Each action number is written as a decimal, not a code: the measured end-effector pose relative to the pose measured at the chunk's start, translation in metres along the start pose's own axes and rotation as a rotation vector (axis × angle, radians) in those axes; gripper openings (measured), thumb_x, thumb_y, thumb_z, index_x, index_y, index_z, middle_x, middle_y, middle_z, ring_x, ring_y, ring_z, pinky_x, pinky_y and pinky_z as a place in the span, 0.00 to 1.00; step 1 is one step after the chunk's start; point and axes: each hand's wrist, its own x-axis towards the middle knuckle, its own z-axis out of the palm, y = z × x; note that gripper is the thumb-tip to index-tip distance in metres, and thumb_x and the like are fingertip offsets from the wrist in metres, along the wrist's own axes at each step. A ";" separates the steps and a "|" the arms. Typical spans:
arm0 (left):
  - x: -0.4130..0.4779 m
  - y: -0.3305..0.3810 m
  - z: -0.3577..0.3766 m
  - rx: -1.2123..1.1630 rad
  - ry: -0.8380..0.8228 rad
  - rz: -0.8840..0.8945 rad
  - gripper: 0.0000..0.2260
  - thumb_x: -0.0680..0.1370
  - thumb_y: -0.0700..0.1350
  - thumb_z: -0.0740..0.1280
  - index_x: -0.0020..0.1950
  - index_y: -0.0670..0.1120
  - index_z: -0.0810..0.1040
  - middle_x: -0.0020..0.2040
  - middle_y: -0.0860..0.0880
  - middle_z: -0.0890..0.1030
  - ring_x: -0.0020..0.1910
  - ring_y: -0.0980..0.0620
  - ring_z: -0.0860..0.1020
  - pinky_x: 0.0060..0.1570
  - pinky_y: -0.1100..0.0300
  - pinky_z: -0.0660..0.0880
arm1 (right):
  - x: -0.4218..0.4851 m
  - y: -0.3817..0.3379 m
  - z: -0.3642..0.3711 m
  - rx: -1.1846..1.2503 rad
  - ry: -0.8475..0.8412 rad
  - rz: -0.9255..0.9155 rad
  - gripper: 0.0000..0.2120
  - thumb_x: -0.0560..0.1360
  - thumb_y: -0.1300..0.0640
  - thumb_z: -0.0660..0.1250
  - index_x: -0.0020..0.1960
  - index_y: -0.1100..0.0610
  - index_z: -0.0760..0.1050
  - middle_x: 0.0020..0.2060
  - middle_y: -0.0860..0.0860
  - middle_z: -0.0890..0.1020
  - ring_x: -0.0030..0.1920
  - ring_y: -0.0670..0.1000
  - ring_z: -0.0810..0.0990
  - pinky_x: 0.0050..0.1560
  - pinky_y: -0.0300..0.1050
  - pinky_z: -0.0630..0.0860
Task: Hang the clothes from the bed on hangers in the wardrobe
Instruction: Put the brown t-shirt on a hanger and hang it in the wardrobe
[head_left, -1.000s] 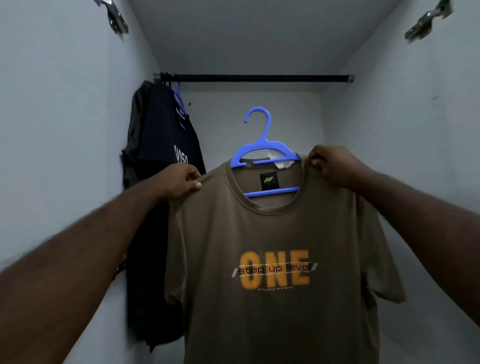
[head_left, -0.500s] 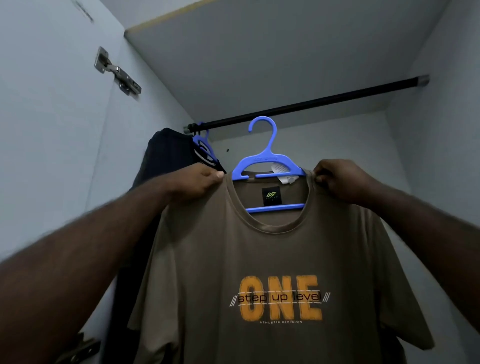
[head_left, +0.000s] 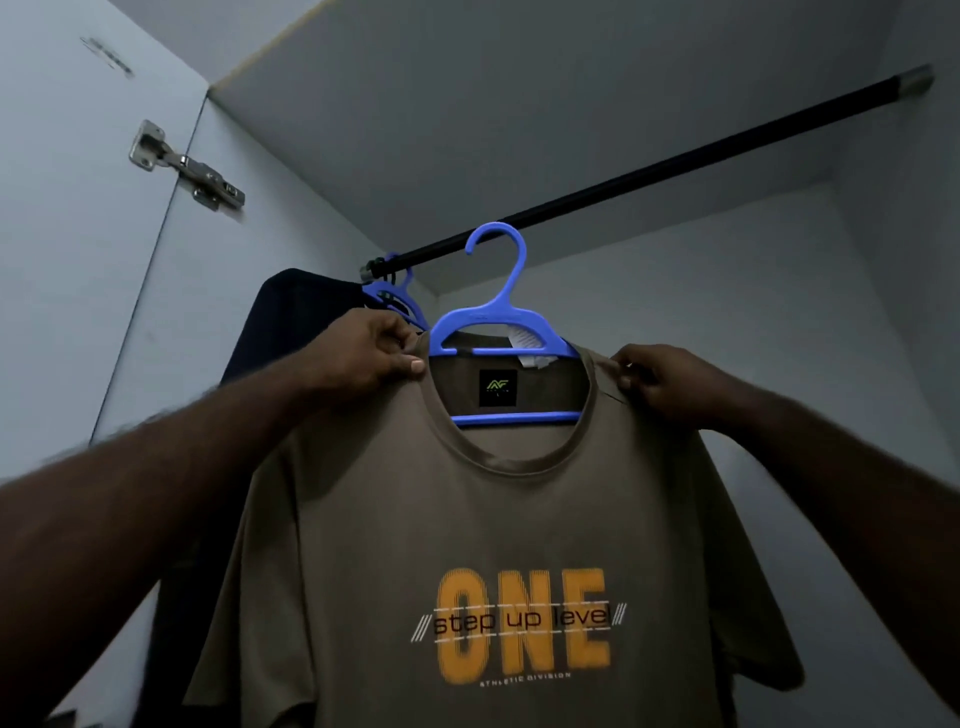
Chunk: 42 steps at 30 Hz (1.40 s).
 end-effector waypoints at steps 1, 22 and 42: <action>-0.001 0.001 0.001 0.011 0.012 -0.019 0.06 0.73 0.41 0.75 0.45 0.44 0.80 0.45 0.42 0.84 0.44 0.47 0.81 0.53 0.50 0.77 | 0.003 0.003 0.004 -0.004 0.003 -0.012 0.10 0.81 0.59 0.60 0.61 0.53 0.75 0.54 0.49 0.77 0.53 0.49 0.74 0.50 0.44 0.68; 0.034 -0.030 -0.056 0.365 0.020 -0.198 0.05 0.71 0.44 0.77 0.44 0.47 0.83 0.43 0.48 0.83 0.44 0.52 0.80 0.44 0.58 0.76 | 0.102 0.018 0.065 0.082 0.098 -0.075 0.04 0.81 0.56 0.62 0.50 0.52 0.76 0.50 0.50 0.77 0.51 0.51 0.75 0.48 0.45 0.68; 0.089 -0.062 -0.081 0.956 0.093 0.044 0.31 0.69 0.52 0.78 0.69 0.46 0.74 0.64 0.43 0.74 0.64 0.45 0.72 0.55 0.61 0.66 | 0.199 0.007 0.156 0.122 0.101 0.028 0.08 0.82 0.61 0.56 0.54 0.58 0.74 0.55 0.56 0.77 0.52 0.52 0.72 0.50 0.43 0.65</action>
